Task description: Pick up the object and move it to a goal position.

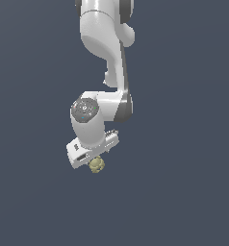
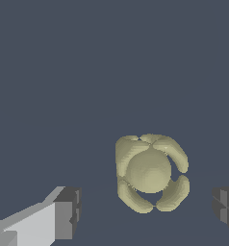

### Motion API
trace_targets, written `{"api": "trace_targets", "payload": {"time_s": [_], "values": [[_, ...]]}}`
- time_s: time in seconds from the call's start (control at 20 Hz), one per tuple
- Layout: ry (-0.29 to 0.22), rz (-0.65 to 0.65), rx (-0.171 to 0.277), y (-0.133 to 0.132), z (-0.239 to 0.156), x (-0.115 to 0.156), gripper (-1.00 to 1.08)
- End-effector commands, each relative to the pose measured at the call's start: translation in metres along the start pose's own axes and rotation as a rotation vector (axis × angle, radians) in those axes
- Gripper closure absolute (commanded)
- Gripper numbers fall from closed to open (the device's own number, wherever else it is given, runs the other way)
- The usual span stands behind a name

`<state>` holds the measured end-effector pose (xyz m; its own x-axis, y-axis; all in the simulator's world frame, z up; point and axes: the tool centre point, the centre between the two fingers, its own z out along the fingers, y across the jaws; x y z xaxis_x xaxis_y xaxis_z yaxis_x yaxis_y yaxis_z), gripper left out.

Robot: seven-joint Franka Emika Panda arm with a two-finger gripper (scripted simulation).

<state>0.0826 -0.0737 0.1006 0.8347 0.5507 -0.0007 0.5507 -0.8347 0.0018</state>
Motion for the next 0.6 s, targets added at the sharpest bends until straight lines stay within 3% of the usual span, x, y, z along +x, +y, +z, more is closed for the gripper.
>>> {"api": "trace_targets", "payload": {"time_s": [0.0,0.55], "values": [[0.001,-0.03,0.001,0.006,0.0046,0.0,-0.92],[0.0,-0.061,0.002,0.0134,0.0125,-0.0011,-0.92]]}}
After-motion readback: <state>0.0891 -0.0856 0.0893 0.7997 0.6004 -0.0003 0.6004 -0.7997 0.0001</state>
